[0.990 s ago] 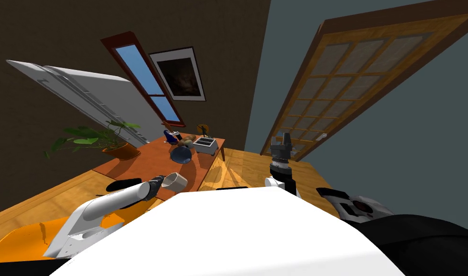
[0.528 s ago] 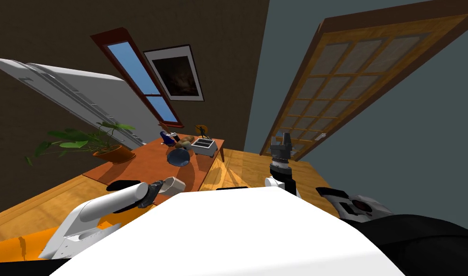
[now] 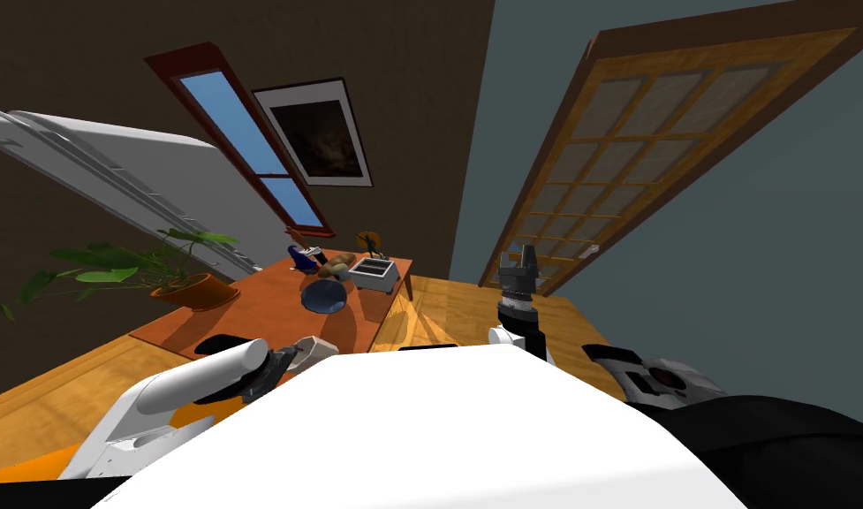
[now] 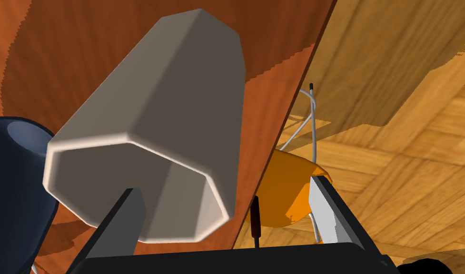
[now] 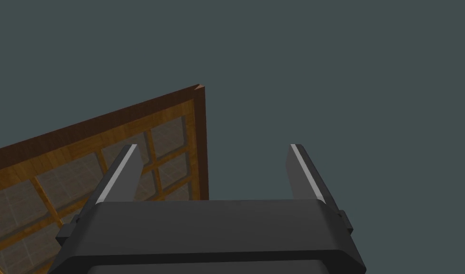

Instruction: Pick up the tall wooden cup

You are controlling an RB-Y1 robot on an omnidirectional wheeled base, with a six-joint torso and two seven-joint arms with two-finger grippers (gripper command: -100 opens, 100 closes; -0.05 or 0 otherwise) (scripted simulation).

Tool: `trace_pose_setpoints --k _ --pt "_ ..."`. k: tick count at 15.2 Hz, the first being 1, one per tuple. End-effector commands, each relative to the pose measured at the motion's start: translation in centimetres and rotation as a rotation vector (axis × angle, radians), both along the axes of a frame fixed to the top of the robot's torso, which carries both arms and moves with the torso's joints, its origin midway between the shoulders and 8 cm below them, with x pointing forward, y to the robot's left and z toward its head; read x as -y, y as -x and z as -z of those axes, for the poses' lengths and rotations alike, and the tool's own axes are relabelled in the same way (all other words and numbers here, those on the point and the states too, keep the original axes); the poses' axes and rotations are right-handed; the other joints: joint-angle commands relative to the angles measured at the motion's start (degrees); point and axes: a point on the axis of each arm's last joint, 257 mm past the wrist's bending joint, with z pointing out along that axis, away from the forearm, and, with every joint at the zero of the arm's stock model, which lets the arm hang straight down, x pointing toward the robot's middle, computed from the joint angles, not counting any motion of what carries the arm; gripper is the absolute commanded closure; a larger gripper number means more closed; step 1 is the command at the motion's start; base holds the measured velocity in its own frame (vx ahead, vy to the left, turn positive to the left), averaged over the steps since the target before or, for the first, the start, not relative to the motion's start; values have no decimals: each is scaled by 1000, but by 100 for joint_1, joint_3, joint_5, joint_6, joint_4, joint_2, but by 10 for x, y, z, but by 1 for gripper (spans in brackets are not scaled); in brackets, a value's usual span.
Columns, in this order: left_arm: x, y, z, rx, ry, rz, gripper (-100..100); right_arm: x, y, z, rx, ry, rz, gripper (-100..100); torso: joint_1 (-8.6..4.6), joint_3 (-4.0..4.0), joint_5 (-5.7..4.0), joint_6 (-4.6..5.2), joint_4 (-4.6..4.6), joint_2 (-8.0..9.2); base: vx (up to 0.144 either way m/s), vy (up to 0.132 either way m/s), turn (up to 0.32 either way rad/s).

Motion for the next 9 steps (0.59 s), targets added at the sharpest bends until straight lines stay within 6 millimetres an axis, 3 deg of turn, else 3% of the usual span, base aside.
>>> trace_pose_setpoints --k 1,3,9 --pt "2 6 1 -26 14 1 -100 0 0 0 0 0 0 0 0 0 0 0 0 0 40 17 -24" --pt "5 15 3 -61 31 2 -100 0 0 0 0 0 0 0 0 1 0 0 1 2 40 18 -23" --pt "1 7 26 -43 24 -7 -100 0 0 0 0 0 0 0 0 16 0 0 6 28 -12 15 -21"
